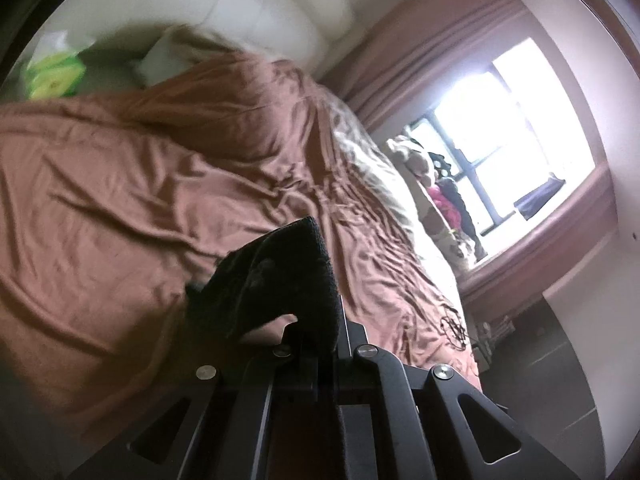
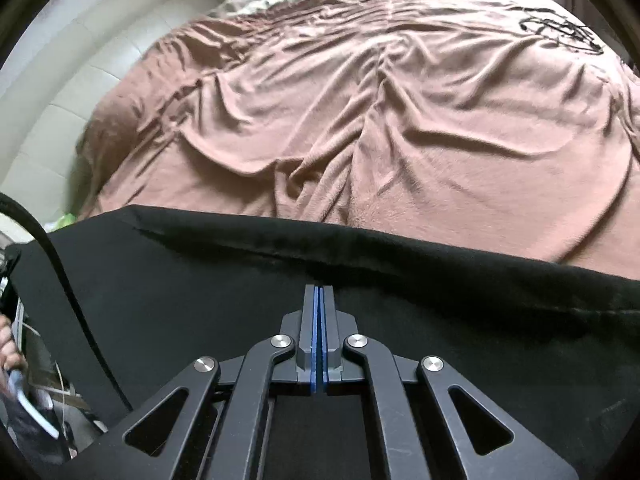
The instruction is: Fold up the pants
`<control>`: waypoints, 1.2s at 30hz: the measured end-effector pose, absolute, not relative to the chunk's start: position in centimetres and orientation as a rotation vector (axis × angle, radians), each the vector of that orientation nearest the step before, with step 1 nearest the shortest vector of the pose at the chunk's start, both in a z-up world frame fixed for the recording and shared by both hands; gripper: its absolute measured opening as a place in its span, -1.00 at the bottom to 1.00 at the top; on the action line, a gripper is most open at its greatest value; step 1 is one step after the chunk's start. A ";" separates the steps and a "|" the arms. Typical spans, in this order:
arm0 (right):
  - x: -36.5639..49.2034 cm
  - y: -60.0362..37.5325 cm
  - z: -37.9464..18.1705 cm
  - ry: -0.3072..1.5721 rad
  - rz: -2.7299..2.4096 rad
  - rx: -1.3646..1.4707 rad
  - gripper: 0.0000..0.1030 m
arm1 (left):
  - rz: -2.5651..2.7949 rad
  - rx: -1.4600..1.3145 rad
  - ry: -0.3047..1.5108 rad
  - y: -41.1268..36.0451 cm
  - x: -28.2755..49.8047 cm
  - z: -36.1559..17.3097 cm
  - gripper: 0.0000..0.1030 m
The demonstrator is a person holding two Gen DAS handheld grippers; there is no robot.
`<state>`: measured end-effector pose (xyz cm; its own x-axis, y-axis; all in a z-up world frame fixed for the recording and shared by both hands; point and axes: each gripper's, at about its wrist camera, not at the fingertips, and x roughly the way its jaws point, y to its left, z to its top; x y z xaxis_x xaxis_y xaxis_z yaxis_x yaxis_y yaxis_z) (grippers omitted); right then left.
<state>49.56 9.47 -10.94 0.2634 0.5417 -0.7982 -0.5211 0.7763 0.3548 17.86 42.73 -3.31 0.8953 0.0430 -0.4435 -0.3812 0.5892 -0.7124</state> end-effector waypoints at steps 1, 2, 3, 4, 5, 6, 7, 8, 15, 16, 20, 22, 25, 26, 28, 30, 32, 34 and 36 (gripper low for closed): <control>49.2 8.9 -10.5 1.082 0.721 0.029 -1.00 | 0.245 -0.898 0.401 42.3 18.1 -2.5 -0.93; 48.7 8.1 -10.1 1.074 0.726 0.040 -1.00 | 0.235 -0.880 0.395 41.8 18.4 -1.6 -0.93; 48.3 7.4 -9.7 1.064 0.733 0.050 -0.98 | 0.229 -0.867 0.389 41.4 18.6 -1.0 -0.93; 47.9 6.8 -9.3 1.055 0.737 0.060 -0.90 | 0.221 -0.857 0.383 40.9 18.7 -0.4 -0.93; 47.4 6.1 -8.9 1.045 0.739 0.072 -0.60 | 0.208 -0.845 0.374 40.4 19.0 0.4 -0.93; 46.9 5.4 -8.4 1.028 0.742 0.084 -0.12 | 0.200 -0.838 0.370 40.0 19.1 0.8 -0.93; 46.2 4.6 -7.8 0.997 0.743 0.095 0.11 | 0.190 -0.826 0.366 39.5 19.4 1.5 -0.93; 45.7 4.0 -7.4 0.975 0.744 0.100 0.35 | 0.180 -0.813 0.364 38.9 19.6 2.2 -0.93; 42.6 0.0 -5.2 0.924 0.774 0.101 0.42 | 0.115 -0.739 0.348 35.6 21.4 6.6 -0.93; 42.2 -0.7 -4.8 0.919 0.777 0.106 0.47 | 0.106 -0.730 0.345 35.1 21.6 7.2 -0.93; 41.3 -2.8 -3.6 0.893 0.774 0.129 0.54 | 0.072 -0.688 0.344 32.9 22.7 9.5 -0.93; 40.9 -4.0 -3.1 0.884 0.771 0.149 0.54 | 0.057 -0.665 0.349 31.8 23.4 10.5 -0.93; 40.4 -6.1 -2.2 0.863 0.759 0.164 0.54 | 0.024 -0.633 0.348 29.7 24.5 12.1 -0.93; 40.2 -6.8 -1.9 0.855 0.755 0.166 0.54 | 0.014 -0.624 0.347 29.2 24.8 12.6 -0.93; 39.6 -8.3 -1.3 0.839 0.745 0.174 0.54 | -0.011 -0.604 0.346 27.7 25.6 13.6 -0.93; 39.2 -9.4 -0.8 0.827 0.737 0.180 0.54 | -0.031 -0.587 0.349 26.5 26.3 14.3 -0.93; 38.8 -10.7 -0.3 0.809 0.730 0.184 0.54 | -0.051 -0.564 0.355 24.9 27.3 15.1 -0.93; 38.4 -11.8 0.0 0.795 0.719 0.184 0.54 | -0.071 -0.549 0.360 23.6 28.2 15.8 -0.93; 38.1 -13.3 0.2 0.783 0.709 0.198 0.54 | -0.090 -0.530 0.364 22.1 29.0 16.5 -0.92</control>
